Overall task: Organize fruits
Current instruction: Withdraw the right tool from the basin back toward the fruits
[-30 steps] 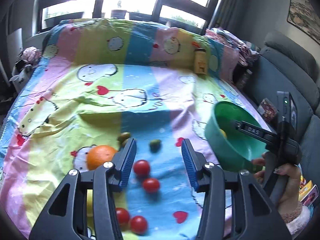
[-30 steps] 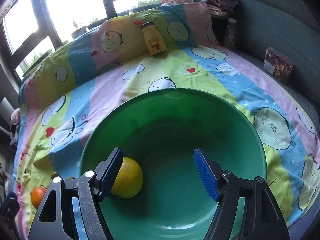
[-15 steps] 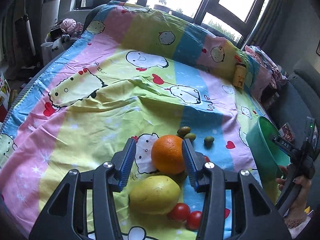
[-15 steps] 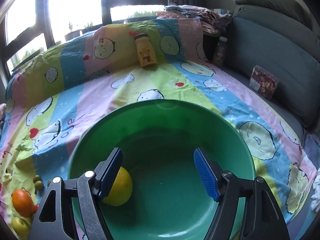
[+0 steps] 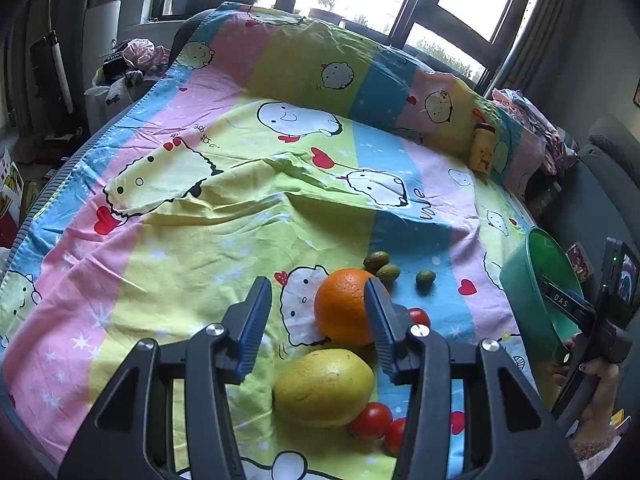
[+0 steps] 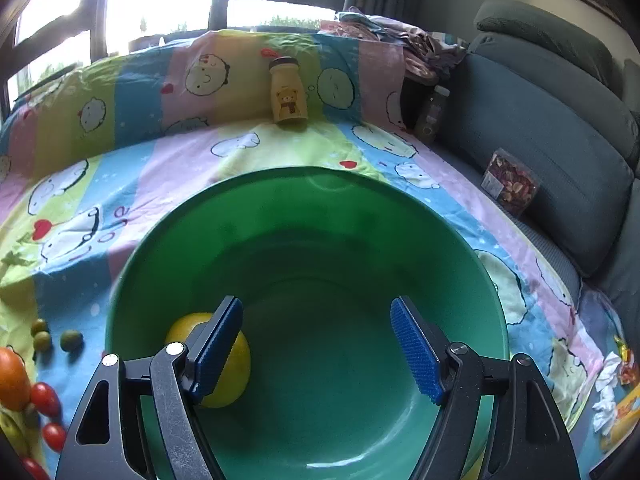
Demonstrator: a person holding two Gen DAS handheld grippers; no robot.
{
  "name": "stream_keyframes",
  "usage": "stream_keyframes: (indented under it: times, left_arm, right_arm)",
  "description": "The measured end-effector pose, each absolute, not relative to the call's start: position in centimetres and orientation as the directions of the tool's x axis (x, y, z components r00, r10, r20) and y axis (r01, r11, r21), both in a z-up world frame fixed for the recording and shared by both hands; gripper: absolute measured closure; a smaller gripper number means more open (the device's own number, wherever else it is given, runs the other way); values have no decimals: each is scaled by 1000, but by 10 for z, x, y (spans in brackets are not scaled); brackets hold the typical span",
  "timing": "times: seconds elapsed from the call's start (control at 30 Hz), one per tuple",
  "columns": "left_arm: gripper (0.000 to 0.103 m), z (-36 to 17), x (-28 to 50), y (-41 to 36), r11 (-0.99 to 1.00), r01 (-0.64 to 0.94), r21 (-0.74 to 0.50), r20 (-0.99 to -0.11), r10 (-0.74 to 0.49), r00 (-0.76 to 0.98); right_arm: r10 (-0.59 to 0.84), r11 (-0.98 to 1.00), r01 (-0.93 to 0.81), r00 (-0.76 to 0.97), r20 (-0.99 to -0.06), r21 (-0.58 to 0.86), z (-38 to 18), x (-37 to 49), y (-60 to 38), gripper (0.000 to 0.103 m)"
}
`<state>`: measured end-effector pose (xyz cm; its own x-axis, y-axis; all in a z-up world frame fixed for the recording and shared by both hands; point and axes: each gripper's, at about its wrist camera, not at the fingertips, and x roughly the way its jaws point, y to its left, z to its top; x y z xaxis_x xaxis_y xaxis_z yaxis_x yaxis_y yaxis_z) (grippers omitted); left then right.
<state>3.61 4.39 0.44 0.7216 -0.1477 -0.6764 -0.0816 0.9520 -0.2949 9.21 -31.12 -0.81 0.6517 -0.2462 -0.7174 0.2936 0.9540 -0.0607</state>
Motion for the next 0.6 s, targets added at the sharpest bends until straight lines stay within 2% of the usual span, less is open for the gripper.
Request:
stream_keyframes:
  times: [0.07,0.2,0.33,0.5,0.6]
  left_arm:
    - [56,5,36,44,953,-80,-293,-677,-148,721]
    - [55,6,35,44,953,-75,-292,-680,-153,717]
    - [51,5,34,43,953,-70,-296,-694,-164,701]
    - [44,4,30,44,943,-44,-329,-707,-215,674]
    - [39,4,28,49,932,-41,-361,-706,-244,665]
  right_arm:
    - [-278,947,307,649,-708,-91,-7,90,-310,26]
    - [-252,952,301,655,-712,-59,-3,77,-315,26]
    - [-254,953,293,644,-721,-74,-1,67,-316,26]
    - [-155,974,226,674,-722,2,9,57,-317,26]
    - [-113,982,184,733,-671,36,28,44,-309,18]
